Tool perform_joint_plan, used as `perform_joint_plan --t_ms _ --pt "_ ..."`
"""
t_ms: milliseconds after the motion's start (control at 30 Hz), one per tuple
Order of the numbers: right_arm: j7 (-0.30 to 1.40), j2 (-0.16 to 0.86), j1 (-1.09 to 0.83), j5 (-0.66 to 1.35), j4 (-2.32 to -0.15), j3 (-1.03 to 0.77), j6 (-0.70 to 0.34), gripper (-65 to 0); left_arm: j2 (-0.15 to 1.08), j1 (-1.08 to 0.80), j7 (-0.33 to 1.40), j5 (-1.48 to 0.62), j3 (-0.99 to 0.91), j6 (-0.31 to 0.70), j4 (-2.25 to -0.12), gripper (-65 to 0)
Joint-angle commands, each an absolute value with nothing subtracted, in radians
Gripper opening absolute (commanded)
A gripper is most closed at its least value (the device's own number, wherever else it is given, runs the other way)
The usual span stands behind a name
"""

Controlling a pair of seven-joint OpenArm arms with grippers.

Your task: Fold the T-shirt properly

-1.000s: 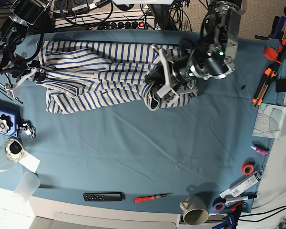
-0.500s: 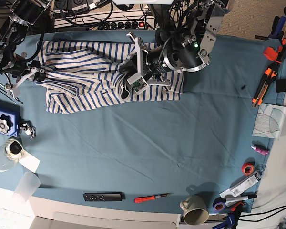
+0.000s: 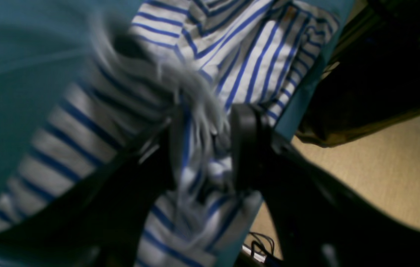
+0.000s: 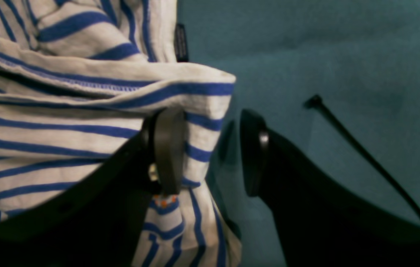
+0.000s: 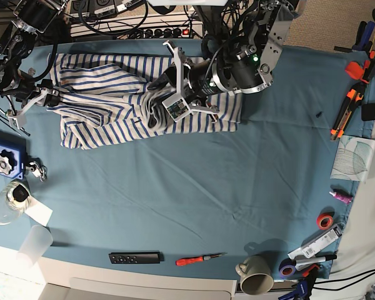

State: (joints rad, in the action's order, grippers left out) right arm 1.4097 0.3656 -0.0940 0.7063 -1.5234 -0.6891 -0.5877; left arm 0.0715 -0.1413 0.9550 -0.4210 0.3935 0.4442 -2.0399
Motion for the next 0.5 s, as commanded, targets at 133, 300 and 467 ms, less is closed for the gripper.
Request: perform_joint_plan --t_ms 133,300,467 --pt "1.396 0.391 -0.083 0.717 -1.541 -0.696 -0.587 -40.2 0.061 -0.133 0.920 -0.442 0.397 0.445 -2.054 -42.2" --pt "1.382 0.391 -0.083 0.718 -1.541 -0.696 -0.587 -40.2 0.062 -0.133 1.034 -0.440 0.396 0.375 -2.070 -47.0" --pt "1.372 0.394 -0.080 0.764 -1.541 -0.696 -0.586 -40.2 0.065 -0.143 1.149 -0.321 0.389 0.313 -2.087 -62.1"
